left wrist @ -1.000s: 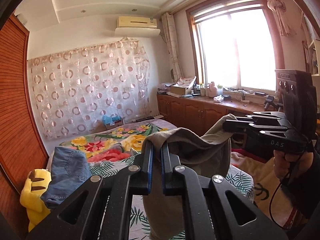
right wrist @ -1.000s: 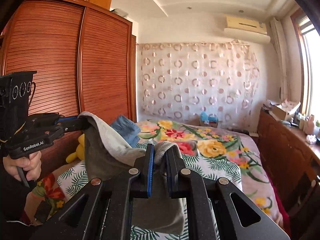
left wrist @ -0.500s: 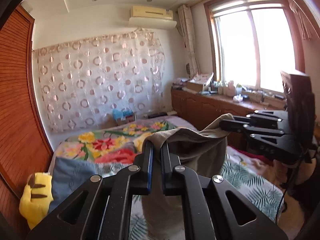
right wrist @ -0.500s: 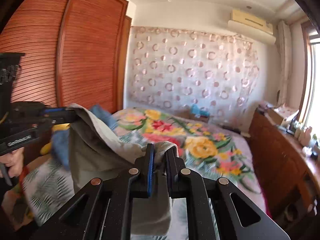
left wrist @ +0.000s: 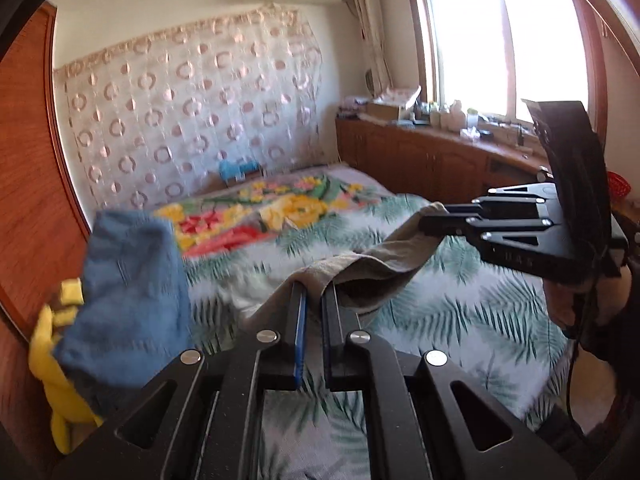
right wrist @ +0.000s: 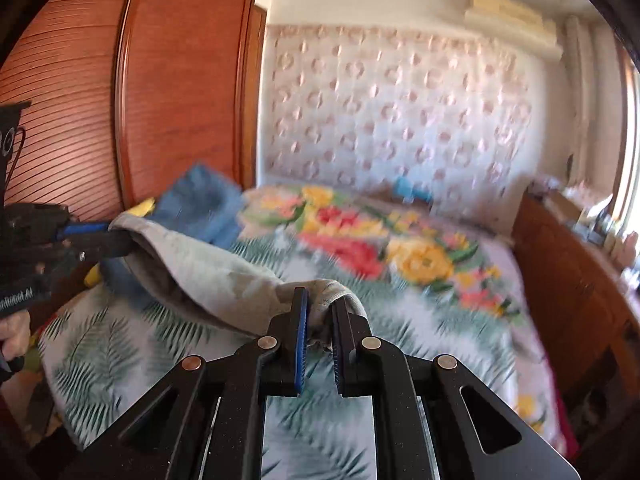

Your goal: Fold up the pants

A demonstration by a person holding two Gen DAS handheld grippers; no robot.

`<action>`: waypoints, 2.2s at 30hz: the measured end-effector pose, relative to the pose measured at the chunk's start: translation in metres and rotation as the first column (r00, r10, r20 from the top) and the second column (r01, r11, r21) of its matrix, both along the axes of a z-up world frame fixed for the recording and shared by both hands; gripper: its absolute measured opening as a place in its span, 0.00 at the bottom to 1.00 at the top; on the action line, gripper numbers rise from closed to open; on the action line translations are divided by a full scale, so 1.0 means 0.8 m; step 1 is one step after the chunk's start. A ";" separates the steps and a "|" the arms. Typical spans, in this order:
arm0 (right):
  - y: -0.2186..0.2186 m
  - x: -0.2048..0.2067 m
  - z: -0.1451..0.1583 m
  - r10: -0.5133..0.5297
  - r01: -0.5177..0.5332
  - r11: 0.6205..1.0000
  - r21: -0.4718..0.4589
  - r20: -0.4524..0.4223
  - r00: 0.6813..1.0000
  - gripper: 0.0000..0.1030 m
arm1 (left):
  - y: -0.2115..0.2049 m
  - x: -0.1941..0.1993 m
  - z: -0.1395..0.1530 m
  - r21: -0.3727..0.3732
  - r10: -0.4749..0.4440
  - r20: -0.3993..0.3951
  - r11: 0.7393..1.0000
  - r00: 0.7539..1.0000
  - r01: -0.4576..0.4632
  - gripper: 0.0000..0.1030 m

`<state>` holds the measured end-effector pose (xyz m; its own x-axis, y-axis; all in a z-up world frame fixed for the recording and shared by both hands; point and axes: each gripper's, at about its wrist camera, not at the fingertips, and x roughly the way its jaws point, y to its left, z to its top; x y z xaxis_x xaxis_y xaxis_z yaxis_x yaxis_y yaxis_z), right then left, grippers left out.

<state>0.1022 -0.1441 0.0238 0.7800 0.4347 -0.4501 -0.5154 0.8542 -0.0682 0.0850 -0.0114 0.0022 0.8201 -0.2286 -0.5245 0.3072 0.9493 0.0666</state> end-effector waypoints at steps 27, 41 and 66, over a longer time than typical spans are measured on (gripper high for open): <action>-0.029 -0.052 -0.085 0.003 0.006 0.999 0.035 -0.255 0.967 0.10 | 0.001 -0.071 -0.095 -0.067 0.038 -0.186 0.996 0.982 -0.051 0.44; -0.034 -0.065 -0.111 -0.012 0.027 0.997 0.069 -0.212 0.977 0.10 | 0.016 -0.038 -0.108 -0.147 0.085 -0.239 0.981 0.967 -0.123 0.51; -0.040 -0.063 -0.119 -0.013 0.032 0.995 0.090 -0.200 0.980 0.10 | 0.012 -0.038 -0.133 -0.234 0.059 -0.292 0.963 0.955 -0.131 0.26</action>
